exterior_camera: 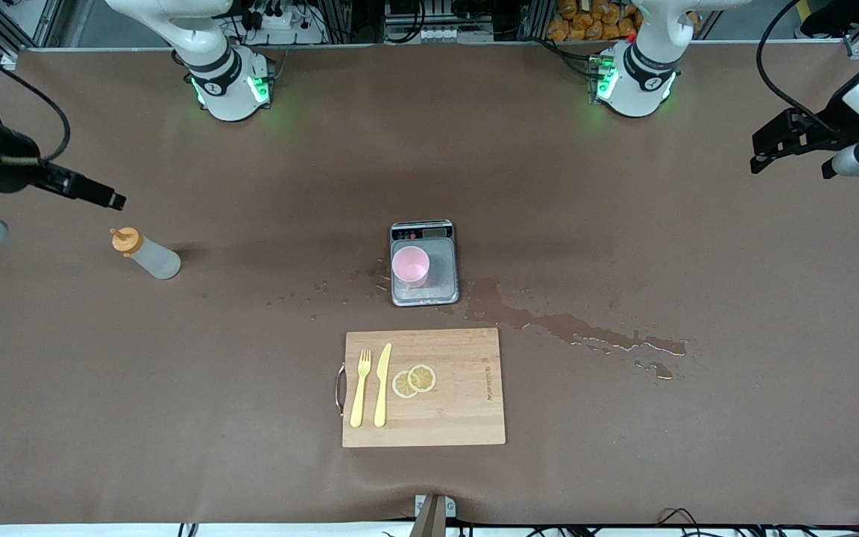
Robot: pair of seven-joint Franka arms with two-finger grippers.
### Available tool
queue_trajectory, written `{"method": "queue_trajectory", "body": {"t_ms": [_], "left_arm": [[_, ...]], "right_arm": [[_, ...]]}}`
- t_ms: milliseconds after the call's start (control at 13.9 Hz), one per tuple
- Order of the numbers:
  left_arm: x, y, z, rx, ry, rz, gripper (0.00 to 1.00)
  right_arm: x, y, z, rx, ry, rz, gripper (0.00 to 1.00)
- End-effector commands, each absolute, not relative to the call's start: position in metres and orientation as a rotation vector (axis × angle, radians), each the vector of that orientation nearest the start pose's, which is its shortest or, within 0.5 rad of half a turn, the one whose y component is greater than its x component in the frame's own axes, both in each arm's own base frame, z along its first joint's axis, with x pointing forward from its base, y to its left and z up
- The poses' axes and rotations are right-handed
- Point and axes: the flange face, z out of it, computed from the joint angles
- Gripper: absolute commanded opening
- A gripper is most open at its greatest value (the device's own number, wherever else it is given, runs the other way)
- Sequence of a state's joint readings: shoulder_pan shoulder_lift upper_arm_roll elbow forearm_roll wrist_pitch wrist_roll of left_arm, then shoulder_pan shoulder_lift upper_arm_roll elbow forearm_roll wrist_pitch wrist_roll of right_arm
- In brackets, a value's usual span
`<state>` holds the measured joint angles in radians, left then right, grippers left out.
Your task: Add sauce to pink cup with both arms
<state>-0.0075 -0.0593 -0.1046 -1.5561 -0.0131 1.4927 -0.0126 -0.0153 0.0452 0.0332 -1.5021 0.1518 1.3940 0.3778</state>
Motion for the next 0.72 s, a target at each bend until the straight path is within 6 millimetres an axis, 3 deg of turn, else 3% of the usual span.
{"method": "queue_trajectory", "body": {"t_ms": [0, 144, 361, 649], "left_arm": [[0.524, -0.060, 0.662, -3.124, 0.174, -0.017, 1.00], [0.524, -0.060, 0.662, -3.124, 0.174, -0.017, 1.00], [0.524, -0.061, 0.662, -3.125, 0.179, -0.017, 1.00], [0.524, -0.062, 0.662, -3.128, 0.180, -0.017, 1.00]], "right_arm": [[0.532, 0.024, 0.662, -3.019, 0.468, 0.207, 1.00], [0.514, 0.018, 0.690, -3.022, 0.478, 0.132, 1.00], [0.508, 0.021, 0.716, -3.028, 0.464, 0.044, 1.00], [0.531, 0.011, 0.690, -3.073, 0.503, 0.061, 1.00]]}}
